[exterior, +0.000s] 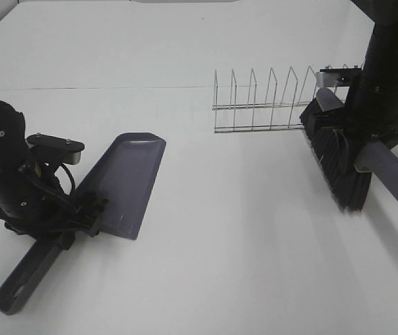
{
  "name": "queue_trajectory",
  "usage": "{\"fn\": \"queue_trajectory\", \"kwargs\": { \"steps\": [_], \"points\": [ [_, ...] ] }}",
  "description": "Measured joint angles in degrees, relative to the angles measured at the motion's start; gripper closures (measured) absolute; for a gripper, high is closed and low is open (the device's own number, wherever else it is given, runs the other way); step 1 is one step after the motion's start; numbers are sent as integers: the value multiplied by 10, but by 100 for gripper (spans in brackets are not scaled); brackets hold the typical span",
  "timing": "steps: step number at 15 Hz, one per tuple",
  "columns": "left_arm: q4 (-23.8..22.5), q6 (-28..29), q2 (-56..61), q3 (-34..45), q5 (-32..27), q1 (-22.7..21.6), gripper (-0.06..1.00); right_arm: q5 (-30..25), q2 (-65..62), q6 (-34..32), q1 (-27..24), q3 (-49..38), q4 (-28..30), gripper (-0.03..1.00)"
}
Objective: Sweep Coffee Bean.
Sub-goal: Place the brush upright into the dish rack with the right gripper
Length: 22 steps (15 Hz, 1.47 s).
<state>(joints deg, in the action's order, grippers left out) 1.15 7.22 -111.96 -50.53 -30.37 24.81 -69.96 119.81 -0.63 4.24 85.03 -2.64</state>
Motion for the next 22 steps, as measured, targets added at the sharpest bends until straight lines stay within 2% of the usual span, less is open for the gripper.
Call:
{"fn": "queue_trajectory", "kwargs": {
  "steps": [4,13,22],
  "points": [
    [0,0,0,0,0,0,63,-2,9,18,0,6,-2,68],
    [0,0,0,0,-1,0,63,-3,84,28,0,116,-2,68],
    [0,0,0,0,-1,0,63,-3,152,14,0,241,-37,68]
  ]
}}
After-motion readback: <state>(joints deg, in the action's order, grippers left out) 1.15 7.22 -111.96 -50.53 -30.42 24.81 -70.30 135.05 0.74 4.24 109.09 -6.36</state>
